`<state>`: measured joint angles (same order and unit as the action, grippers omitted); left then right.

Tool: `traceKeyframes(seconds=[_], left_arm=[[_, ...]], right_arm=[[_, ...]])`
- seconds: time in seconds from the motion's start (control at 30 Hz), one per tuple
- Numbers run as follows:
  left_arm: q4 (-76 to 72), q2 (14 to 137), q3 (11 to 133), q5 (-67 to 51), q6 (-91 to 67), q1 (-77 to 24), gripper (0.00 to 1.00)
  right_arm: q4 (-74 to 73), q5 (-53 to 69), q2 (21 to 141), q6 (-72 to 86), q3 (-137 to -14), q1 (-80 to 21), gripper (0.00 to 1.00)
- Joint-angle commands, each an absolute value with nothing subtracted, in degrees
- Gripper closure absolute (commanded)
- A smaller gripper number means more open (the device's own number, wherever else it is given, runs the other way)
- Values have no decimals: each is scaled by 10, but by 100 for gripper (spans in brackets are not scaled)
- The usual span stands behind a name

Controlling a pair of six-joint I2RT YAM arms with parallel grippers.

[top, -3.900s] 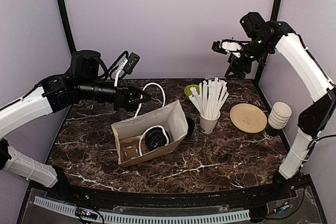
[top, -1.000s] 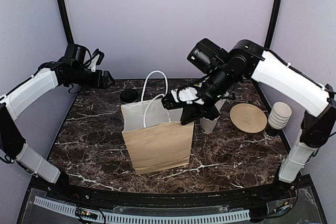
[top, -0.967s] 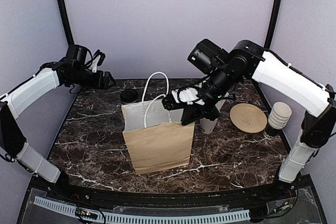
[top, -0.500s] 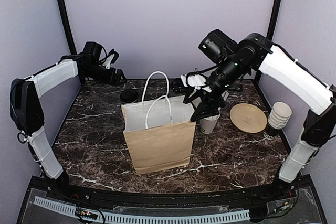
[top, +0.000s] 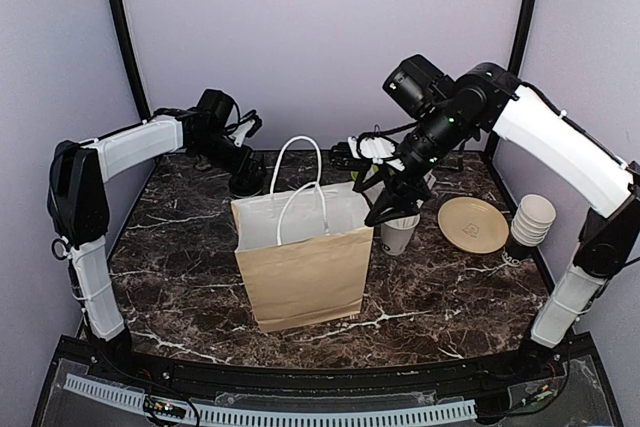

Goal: Pack the takeout coffee

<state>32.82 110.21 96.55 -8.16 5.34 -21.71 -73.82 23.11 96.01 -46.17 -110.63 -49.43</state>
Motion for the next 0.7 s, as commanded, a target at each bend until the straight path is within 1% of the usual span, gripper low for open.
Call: traceKeyframes(seconds=[0.0,0.1,0.33,0.53,0.67], left_arm=[[360,1111,991,-54,67,-214,8],[364,1117,993,-61,66,-214,10],[369,1128,992,-55,67,-216,11],[366,1141,996,-54,69,-219,17],[374,1150,1006,-34,79,-226,20]], right_arm=[[-728,231,958,-454,-1103,-491,30],[-726,226,959,-452,-1100,-490,30],[-724,222,960,-448,-1095,-490,29],[-721,215,957,-446,-1090,-490,29],[-719,214,955,-445,-1088,-491,29]])
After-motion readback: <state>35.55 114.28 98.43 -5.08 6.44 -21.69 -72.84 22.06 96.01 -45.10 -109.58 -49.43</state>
